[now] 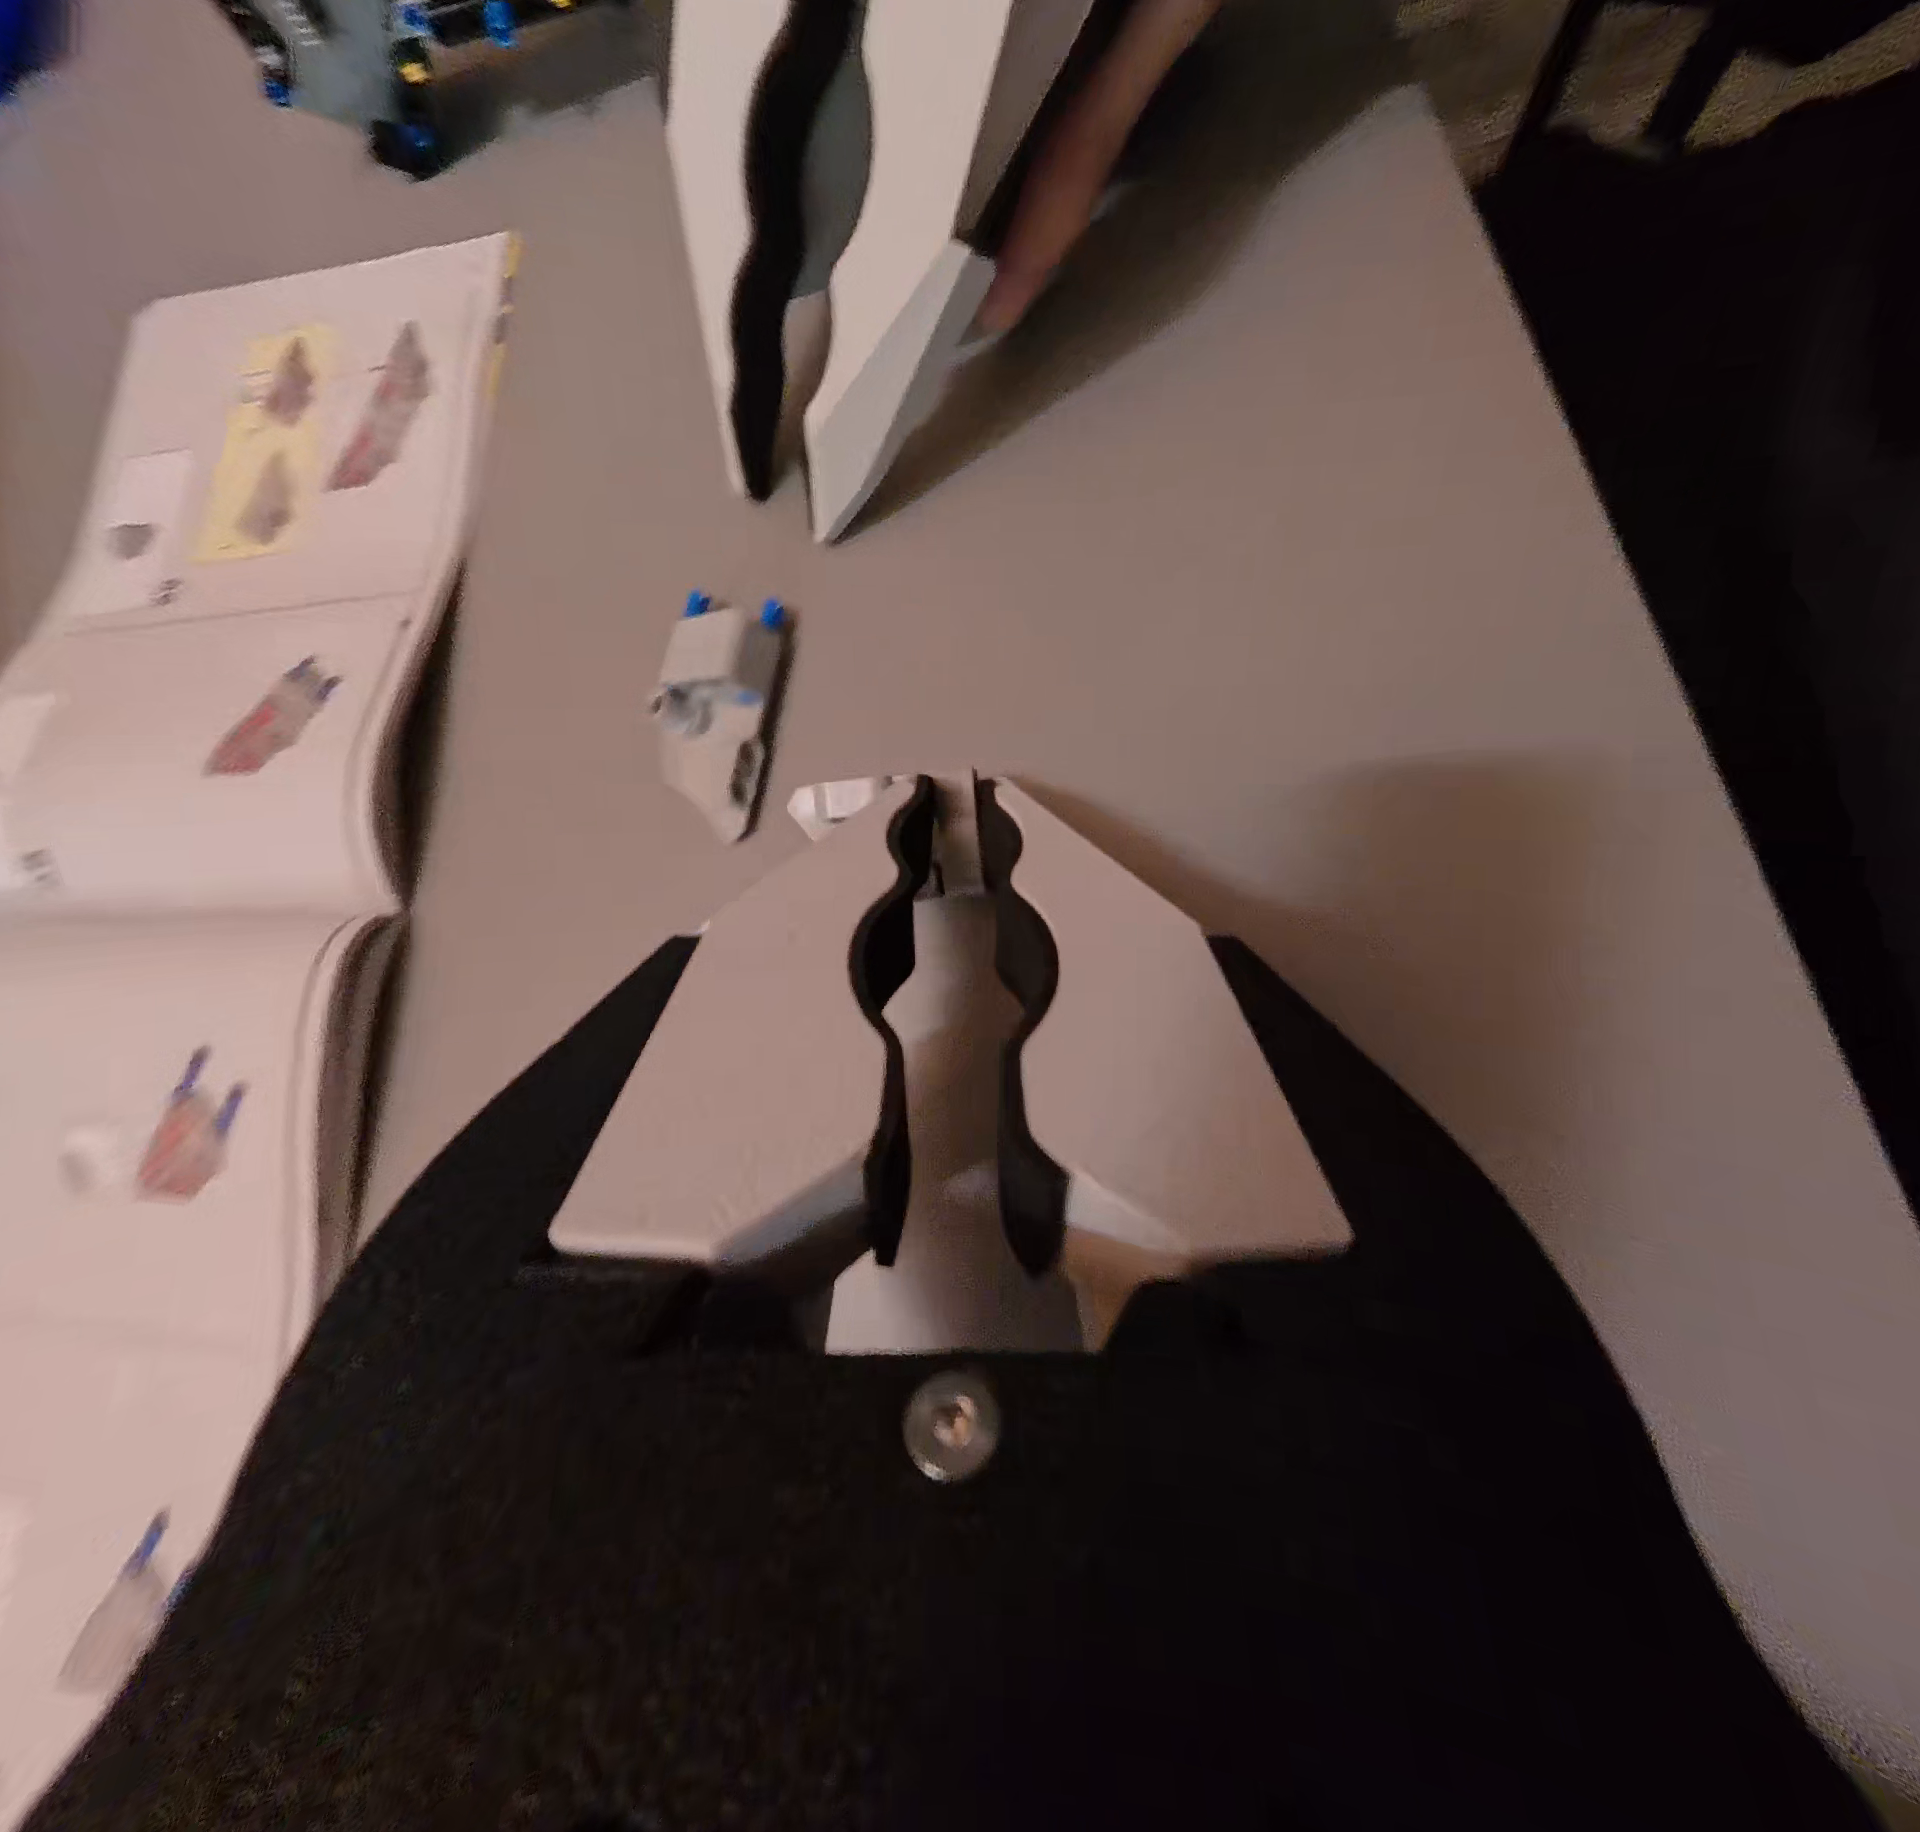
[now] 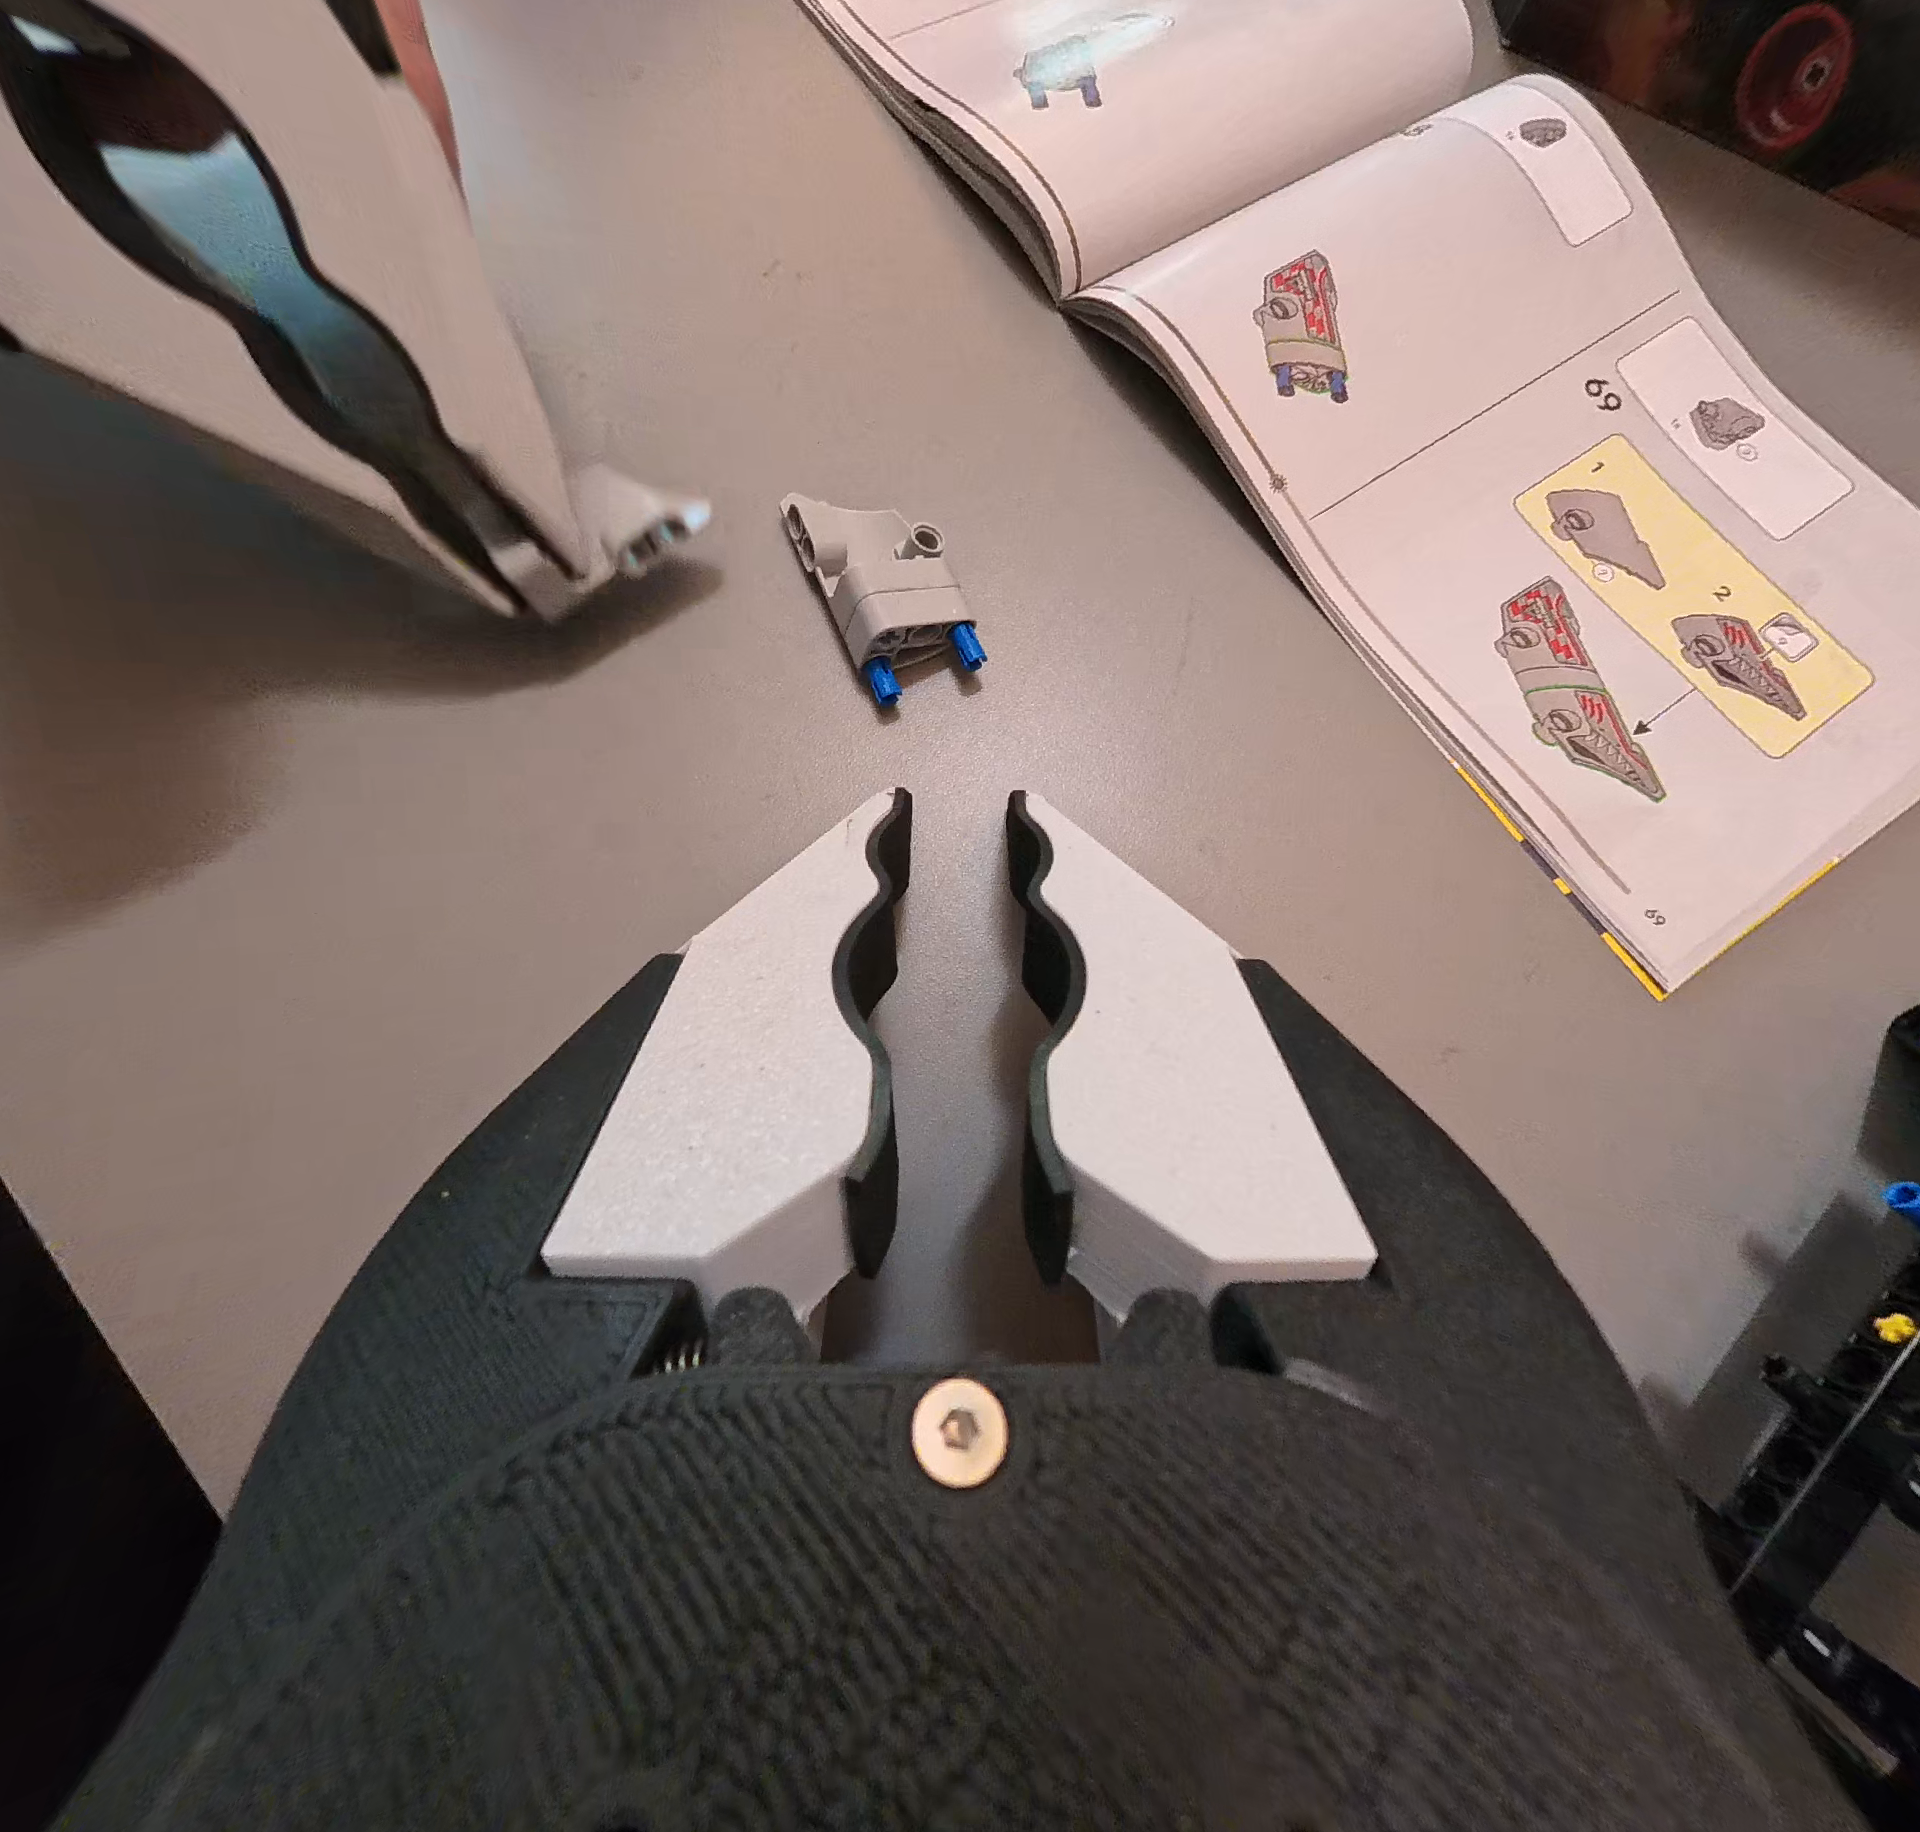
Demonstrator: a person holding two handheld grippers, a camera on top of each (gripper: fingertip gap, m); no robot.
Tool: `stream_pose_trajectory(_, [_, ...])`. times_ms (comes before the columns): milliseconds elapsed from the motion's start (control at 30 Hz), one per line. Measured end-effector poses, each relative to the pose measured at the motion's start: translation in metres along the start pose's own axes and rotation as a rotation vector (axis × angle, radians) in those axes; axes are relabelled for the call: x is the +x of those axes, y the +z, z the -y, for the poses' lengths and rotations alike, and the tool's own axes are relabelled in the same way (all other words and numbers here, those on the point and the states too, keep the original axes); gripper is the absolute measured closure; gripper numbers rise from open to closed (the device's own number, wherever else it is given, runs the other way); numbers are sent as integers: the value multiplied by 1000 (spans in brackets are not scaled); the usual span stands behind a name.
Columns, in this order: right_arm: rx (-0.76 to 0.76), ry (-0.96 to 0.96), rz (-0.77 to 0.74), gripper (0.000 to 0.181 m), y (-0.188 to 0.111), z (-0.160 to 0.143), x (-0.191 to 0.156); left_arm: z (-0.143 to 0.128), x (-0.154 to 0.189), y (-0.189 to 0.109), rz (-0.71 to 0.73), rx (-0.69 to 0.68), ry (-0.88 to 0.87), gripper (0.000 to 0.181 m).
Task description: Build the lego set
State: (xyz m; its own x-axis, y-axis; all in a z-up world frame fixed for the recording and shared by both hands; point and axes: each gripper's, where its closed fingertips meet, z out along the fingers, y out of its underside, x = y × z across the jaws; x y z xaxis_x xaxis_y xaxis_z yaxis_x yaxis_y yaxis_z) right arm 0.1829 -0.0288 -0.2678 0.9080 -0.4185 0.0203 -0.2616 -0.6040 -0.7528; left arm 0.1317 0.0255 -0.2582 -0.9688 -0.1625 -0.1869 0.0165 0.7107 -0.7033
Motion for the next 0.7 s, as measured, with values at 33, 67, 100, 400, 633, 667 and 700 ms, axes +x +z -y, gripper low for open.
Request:
stream_pose_trajectory(33, [0, 4, 3, 164, 0, 0, 0, 3, 3, 5, -23, 5, -10, 176])
stream_pose_trajectory(67, [0, 10, 8, 164, 0, 0, 0, 6, 4, 10, -34, 7, -21, 176])
stream_pose_trajectory(100, [0, 16, 15, 164, 0, 0, 0, 7, 6, 14, -53, 5, -37, 176])
stream_pose_trajectory(400, [0, -7, 17, 161, 0, 0, -2, 20, 15, 32, -83, -13, -102, 174])
stream_pose_trajectory(633, [0, 3, 37, 159, -5, -4, -3, 34, 5, 5, -34, 95, -297, 162])
stream_pose_trajectory(667, [1, 5, 44, 158, -6, -5, -3, 28, -2, 1, 8, 77, -396, 161])
stream_pose_trajectory(700, [1, 4, 48, 156, -6, -5, -4, 19, -9, -1, 51, 54, -518, 160])
